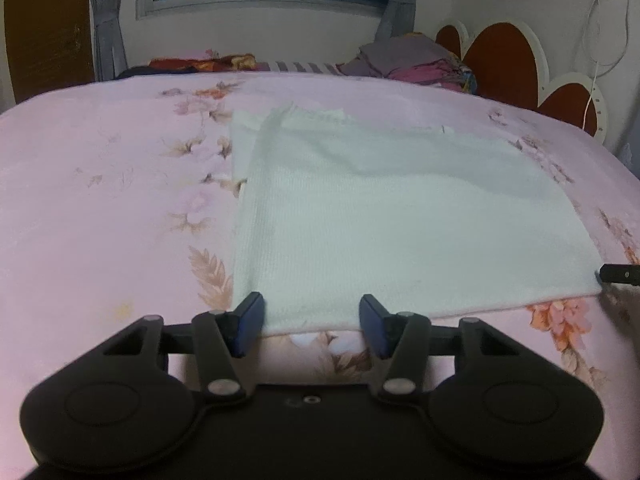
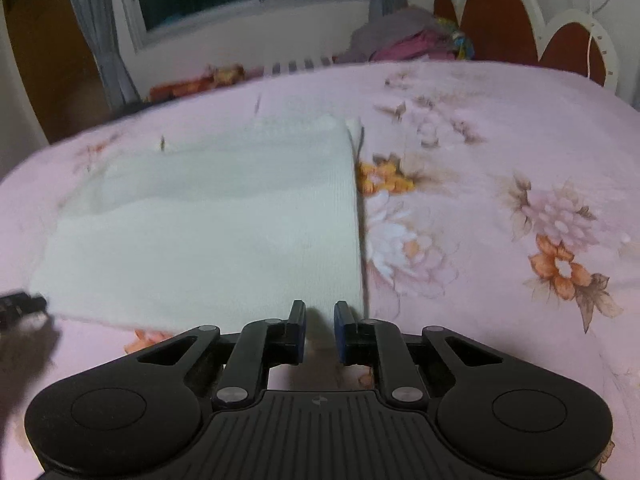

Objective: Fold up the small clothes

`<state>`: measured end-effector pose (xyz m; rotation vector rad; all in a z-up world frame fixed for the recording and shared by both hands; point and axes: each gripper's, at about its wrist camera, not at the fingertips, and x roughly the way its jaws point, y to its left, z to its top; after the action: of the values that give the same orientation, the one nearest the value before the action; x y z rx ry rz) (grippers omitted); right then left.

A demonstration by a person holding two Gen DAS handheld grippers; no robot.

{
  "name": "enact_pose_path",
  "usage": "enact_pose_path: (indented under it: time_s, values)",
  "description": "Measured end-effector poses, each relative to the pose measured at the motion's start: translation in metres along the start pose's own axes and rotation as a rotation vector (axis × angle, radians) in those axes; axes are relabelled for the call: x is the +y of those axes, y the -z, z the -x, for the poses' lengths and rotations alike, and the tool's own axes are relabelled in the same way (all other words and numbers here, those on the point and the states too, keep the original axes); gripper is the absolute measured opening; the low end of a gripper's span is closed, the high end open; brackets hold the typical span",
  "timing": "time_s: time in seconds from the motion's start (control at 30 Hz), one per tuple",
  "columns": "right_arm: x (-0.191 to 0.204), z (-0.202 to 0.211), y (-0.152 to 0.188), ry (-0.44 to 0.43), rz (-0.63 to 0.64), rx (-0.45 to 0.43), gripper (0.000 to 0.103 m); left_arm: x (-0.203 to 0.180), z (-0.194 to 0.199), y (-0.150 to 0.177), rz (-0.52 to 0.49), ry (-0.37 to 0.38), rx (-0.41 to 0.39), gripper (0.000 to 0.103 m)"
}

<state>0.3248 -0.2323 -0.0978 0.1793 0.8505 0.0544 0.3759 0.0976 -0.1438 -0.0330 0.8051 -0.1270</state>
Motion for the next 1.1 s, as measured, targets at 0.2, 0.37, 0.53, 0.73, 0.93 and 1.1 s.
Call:
enact_pose_path:
  time_s: [0.2,0.37,0.53,0.73,0.93,1.1]
  values:
    - [0.003,-0.002,-0.003,0.011,-0.028,0.028,0.015,-0.002,0.000,-0.003,-0.006,-0.011,0.010,0.052]
    - [0.003,-0.014,-0.002,0.024,-0.017,0.065,0.014,-0.005,0.000,-0.002,-0.016,-0.022,0.010,0.052]
    - [-0.001,-0.012,0.000,0.004,-0.022,0.068,0.014,-0.003,0.000,-0.001,-0.011,-0.018,0.007,0.053]
    - [0.000,-0.011,0.002,0.000,-0.001,0.060,0.014,0.000,0.000,0.001,-0.005,-0.008,0.001,0.053]
    - [0.000,-0.011,0.000,-0.008,0.023,0.072,0.014,0.003,0.000,-0.001,0.012,0.002,0.011,0.053]
    - [0.001,0.007,0.001,0.003,0.007,0.011,0.015,0.014,0.014,-0.001,0.109,-0.029,0.031,0.067]
